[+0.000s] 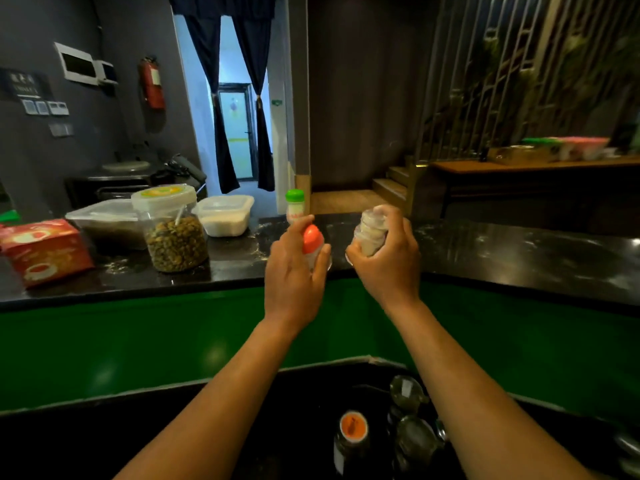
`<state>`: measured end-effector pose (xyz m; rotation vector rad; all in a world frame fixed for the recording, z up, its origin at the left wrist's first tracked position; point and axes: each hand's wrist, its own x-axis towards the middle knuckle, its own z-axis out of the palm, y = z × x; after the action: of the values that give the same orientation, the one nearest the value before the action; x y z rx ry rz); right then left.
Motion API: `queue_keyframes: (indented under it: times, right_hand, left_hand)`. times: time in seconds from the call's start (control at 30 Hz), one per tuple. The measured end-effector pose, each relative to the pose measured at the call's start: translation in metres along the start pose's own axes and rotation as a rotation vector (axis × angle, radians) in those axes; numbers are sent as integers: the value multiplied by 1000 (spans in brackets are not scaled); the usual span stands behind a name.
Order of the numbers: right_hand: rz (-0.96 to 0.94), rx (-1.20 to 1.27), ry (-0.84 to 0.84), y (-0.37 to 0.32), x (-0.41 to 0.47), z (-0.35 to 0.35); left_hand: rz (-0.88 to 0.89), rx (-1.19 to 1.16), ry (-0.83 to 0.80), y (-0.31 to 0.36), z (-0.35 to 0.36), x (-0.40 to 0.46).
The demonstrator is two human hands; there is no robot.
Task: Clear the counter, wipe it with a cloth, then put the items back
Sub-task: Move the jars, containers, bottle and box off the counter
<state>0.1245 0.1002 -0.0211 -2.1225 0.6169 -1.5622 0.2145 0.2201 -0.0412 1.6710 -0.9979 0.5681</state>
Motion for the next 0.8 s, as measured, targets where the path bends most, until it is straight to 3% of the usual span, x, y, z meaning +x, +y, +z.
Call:
queue_keyframes:
  times: [0.13,0.27,0.4,0.63,0.8]
  right_hand:
    - [66,-11,-21,-14,-77,-31]
    - [167,-24,-88,-13,-163,-42]
    - [299,-79,-211,-7,-232,-46]
    - [439,-220,-492,16,-305,-43]
    - [476,-289,-592,32,-320,-35]
  left_hand:
    - [-73,16,-15,7,-37,-72]
    - [-120,42,-203,-15,-52,-149]
    - [-330,61,-395,-39,-54,-210]
    - [-524,104,-637,-66,-51,-257]
    - [-501,170,-677,-79,-40,-264]
